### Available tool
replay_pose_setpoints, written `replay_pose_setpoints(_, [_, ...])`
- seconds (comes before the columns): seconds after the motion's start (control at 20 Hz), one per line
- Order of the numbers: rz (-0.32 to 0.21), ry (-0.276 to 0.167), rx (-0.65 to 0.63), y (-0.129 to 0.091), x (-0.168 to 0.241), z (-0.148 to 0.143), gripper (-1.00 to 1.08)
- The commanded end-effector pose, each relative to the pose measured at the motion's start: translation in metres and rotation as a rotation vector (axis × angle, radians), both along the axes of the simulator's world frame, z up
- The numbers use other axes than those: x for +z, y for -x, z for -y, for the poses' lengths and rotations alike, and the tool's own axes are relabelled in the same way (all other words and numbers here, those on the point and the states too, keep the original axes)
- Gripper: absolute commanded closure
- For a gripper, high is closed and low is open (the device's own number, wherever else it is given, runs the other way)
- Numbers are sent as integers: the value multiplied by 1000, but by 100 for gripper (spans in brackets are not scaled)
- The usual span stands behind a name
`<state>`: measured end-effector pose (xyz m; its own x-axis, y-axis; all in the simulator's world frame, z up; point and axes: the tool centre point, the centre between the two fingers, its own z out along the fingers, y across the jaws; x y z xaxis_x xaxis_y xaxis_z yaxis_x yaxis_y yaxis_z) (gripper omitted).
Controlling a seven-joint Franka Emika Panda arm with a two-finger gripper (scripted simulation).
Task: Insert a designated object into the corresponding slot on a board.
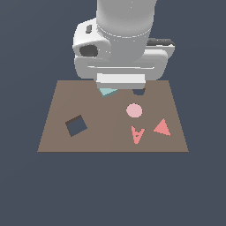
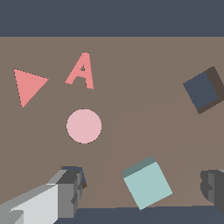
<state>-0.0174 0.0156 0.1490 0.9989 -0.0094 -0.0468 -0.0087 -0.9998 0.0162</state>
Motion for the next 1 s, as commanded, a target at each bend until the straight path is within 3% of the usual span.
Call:
replay_pose_setpoints(0.0, [0, 0, 0, 0, 0, 0, -92])
replay_pose_setpoints(0.45, [5, -3, 54, 10, -11, 2, -92])
replay_pose_setpoints(0.95, [21, -13, 232, 42, -46, 13, -92])
